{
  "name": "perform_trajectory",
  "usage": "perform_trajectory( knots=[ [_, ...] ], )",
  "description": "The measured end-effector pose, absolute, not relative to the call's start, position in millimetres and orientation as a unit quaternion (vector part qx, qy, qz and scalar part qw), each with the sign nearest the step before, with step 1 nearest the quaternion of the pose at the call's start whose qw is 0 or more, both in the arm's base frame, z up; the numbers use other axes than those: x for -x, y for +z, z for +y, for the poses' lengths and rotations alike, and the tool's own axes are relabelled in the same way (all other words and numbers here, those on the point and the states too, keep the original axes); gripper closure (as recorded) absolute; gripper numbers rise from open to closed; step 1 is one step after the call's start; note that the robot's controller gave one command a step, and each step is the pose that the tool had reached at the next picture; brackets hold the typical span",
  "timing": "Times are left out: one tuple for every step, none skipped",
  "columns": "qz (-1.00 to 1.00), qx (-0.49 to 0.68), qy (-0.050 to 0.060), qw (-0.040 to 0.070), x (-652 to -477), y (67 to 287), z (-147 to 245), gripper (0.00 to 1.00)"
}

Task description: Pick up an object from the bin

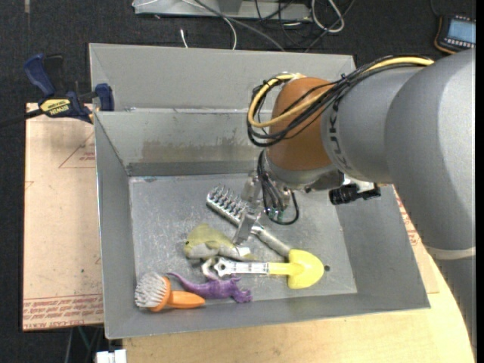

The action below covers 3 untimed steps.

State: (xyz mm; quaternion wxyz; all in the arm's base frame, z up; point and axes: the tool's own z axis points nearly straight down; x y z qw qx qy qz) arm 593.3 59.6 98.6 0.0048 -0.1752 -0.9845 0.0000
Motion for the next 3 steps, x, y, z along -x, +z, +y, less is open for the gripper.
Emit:
perform_trajectory(
  knots=[
    [-0.971, 0.237, -0.002, -0.002, -576.9, 69.9, 25.9, 0.00],
    [-0.963, 0.269, -0.001, 0.001, -594.6, 69.5, 61.1, 1.00],
    [-0.963, 0.269, -0.001, 0.001, -594.5, 69.6, 61.0, 1.00]
  ],
)
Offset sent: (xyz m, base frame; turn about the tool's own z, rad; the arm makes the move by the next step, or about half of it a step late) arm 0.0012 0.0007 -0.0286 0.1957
